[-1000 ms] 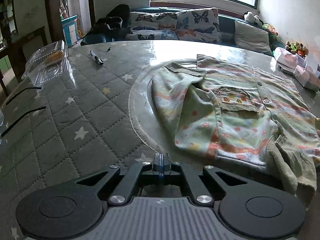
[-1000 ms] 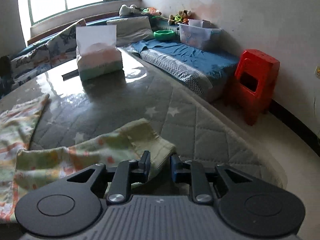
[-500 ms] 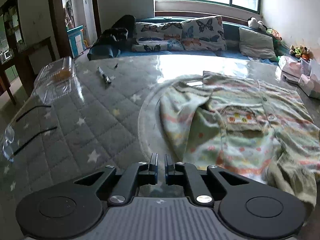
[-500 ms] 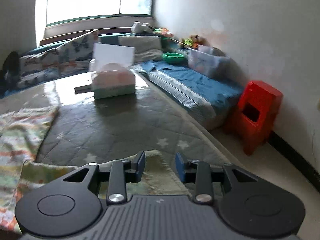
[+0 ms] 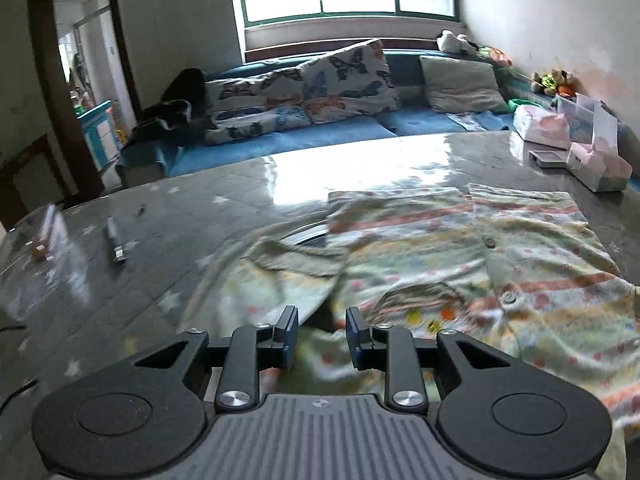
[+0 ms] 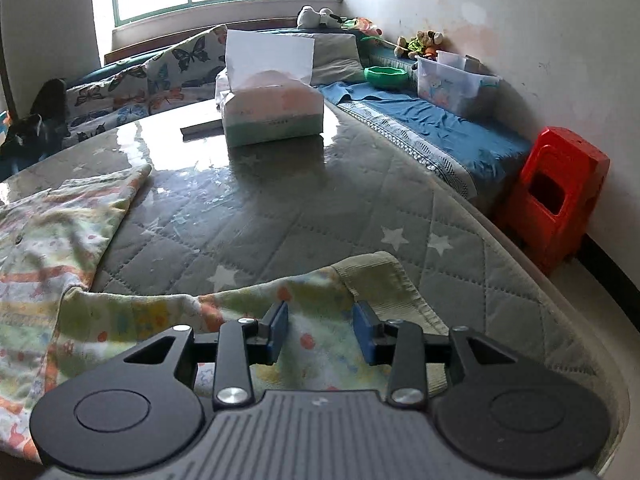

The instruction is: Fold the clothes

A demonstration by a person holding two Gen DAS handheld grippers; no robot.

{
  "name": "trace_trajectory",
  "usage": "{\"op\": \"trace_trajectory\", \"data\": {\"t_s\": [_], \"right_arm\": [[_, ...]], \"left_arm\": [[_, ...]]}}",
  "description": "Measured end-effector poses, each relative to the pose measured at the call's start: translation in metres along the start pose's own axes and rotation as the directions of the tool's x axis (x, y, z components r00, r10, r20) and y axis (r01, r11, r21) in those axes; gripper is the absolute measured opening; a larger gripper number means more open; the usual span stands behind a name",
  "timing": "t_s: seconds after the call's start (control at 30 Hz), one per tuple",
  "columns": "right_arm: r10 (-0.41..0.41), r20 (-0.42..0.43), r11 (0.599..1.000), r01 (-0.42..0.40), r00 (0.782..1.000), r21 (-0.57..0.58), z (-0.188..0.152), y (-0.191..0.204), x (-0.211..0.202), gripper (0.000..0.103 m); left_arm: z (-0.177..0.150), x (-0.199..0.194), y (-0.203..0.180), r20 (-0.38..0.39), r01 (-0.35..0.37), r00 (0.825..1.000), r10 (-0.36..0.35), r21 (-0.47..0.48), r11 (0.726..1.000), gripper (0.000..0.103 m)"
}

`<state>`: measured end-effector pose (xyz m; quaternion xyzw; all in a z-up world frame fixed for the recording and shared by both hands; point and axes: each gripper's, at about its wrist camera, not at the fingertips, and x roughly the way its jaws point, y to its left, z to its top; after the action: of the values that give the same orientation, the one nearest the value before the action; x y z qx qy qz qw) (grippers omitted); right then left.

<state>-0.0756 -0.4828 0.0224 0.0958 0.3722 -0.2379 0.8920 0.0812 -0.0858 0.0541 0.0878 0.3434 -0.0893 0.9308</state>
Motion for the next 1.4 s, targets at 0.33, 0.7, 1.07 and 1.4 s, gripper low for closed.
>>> {"op": "trace_trajectory", "data": {"t_s": [0.33, 0.7, 1.07, 1.4], "right_arm": [[-0.004, 0.024, 1.000, 0.004, 1.000, -0.003, 0.005, 0.002, 0.010, 0.040], [-0.006, 0.030, 1.000, 0.007, 1.000, -0.006, 0.005, 0.004, 0.011, 0.042], [-0.013, 0.025, 1.000, 0.014, 1.000, -0.025, 0.007, 0.007, 0.012, 0.042], [0.000, 0.043, 0.997, 0.003, 0.999, -0.071, 0.013, 0.013, 0.023, 0.044]], "left_arm": [[0.017, 0.052, -0.010, -0.039, 0.002, 0.999, -0.002, 0.002, 1.000, 0.029], [0.025, 0.080, 0.013, -0.054, -0.016, 0.998, 0.011, -0.085, 0.996, 0.006], [0.009, -0.002, 0.120, 0.065, -0.146, 0.982, 0.179, -0.348, 0.926, 0.004], [-0.055, -0.033, 0.179, -0.026, -0.264, 0.958, 0.287, -0.473, 0.841, 0.004]]}}
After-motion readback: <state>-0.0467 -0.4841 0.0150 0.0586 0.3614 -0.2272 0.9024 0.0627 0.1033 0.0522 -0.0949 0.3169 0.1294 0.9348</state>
